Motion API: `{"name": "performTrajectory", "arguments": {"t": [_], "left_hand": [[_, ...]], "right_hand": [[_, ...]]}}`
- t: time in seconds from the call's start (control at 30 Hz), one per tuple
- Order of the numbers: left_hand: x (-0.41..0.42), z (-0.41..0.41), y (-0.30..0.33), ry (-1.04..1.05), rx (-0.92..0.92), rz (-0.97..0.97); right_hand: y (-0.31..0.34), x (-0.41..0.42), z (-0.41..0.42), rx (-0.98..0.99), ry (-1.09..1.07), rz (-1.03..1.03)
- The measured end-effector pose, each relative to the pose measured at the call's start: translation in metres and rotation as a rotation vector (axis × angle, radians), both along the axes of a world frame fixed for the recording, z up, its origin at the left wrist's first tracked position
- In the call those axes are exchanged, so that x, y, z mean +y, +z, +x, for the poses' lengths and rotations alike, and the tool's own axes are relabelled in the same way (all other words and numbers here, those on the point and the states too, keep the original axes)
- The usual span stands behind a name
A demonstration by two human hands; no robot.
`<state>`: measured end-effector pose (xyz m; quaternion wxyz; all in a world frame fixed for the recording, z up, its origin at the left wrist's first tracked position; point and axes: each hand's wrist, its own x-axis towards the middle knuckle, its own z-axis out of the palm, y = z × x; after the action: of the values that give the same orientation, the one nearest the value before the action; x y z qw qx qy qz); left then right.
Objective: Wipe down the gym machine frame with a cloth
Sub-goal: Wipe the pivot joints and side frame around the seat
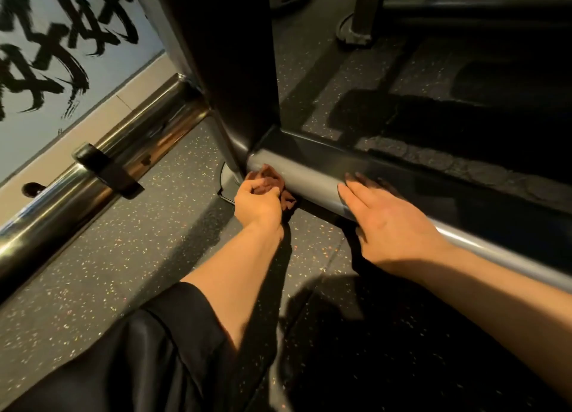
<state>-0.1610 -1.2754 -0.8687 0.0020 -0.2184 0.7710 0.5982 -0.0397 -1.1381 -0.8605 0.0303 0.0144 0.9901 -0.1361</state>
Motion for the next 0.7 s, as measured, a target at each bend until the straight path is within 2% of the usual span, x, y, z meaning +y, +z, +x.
{"name": "performTrajectory", "arguments": {"t": [0.17, 0.33, 0.4, 0.5, 0.6, 0.7], "left_hand": [[0.016, 0.042, 0.001, -0.176, 0.004, -0.283], [0.029, 0.066, 0.021, -0.329, 0.051, -0.399], [0.037, 0.066, 0.035, -0.427, 0.029, -0.344], [0.052, 0.068, 0.057, -0.587, -0.044, -0.148], [0.069, 0.087, 0.076, -0.722, -0.088, 0.012], [0.087, 0.117, 0.103, -0.794, 0.034, 0.055]], "right_hand": [[0.001, -0.002, 0.002, 0.004, -0.011, -0.016], [0.018, 0.001, 0.002, -0.042, -0.047, -0.232], [0.025, 0.000, 0.005, -0.049, -0.137, -0.441], [0.038, 0.004, 0.024, 0.053, -0.290, -0.725], [0.055, 0.015, 0.055, 0.138, -0.414, -0.803], [0.076, 0.027, 0.085, 0.288, -0.554, -0.835]]}}
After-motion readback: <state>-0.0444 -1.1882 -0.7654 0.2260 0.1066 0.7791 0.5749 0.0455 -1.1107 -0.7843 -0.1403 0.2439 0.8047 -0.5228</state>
